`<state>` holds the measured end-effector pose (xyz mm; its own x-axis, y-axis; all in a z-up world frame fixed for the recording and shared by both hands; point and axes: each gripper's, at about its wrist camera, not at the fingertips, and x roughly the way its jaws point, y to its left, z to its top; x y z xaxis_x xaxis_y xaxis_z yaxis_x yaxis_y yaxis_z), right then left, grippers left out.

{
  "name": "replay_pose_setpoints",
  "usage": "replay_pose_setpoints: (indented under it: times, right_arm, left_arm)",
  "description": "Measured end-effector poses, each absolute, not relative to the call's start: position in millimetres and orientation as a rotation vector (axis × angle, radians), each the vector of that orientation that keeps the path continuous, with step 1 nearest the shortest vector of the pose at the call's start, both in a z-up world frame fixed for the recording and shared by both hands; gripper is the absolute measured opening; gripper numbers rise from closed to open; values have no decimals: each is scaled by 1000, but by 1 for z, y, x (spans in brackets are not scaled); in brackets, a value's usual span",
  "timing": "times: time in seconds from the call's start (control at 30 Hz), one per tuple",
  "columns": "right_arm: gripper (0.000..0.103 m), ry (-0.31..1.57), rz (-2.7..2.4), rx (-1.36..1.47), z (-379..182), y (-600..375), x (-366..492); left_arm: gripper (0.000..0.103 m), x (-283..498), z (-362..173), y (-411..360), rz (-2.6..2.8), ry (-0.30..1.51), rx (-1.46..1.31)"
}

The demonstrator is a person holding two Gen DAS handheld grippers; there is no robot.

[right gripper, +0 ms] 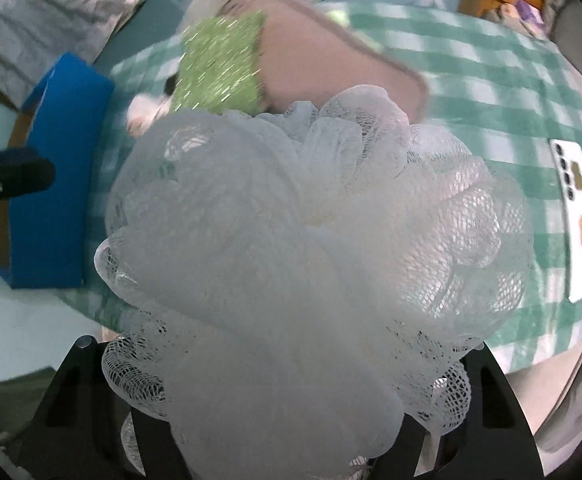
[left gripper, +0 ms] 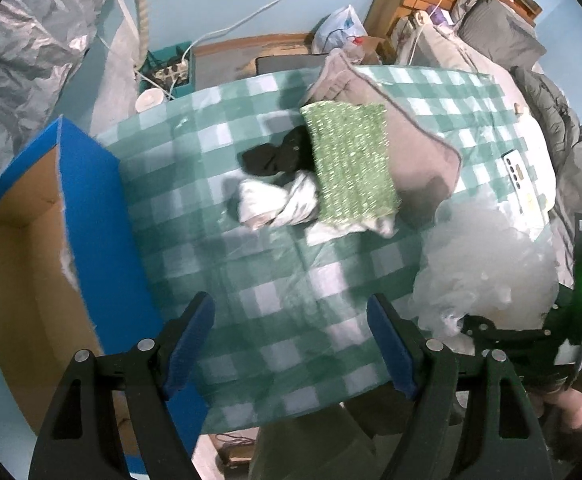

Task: Organize soft objects
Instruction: 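Grasp the green glittery sponge with the left tool while the right tool holds the puff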

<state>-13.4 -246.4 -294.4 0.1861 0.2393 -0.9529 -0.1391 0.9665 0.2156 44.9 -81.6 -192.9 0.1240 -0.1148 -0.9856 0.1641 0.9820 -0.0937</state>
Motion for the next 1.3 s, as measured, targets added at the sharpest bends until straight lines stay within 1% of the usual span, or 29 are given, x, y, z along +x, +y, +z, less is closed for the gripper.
replay_pose_setpoints:
  times: [0.23, 0.33, 0.63, 1.13, 1.2, 1.23, 1.27, 1.3]
  right_arm:
    - [68, 1304, 244, 130, -279, -275, 9]
    - [68, 1287, 241, 134, -272, -284, 16]
    - [68, 1244, 246, 159, -255, -302, 35]
    - [68, 1229, 276, 147, -255, -304, 83]
    - [68, 1231, 280, 148, -256, -304, 87]
    - [68, 1233, 283, 146, -256, -303, 89]
    - [68, 1234, 287, 142, -256, -302, 90]
    - [68, 1234, 290, 139, -256, -302, 91]
  left_arm:
    - [81, 65, -197, -102, -198, 1408, 16]
    - [86, 77, -199, -110, -182, 1389, 0]
    - [87, 113, -213, -137, -154, 1386, -28]
    - [87, 143, -254, -162, -74, 1462, -5]
    - [83, 145, -255, -161, -72, 1460, -12]
    - [77, 145, -255, -161, -74, 1459, -21]
    - [67, 145, -256, -160, -80, 1461, -28]
    - [61, 145, -256, -159, -87, 1463, -32]
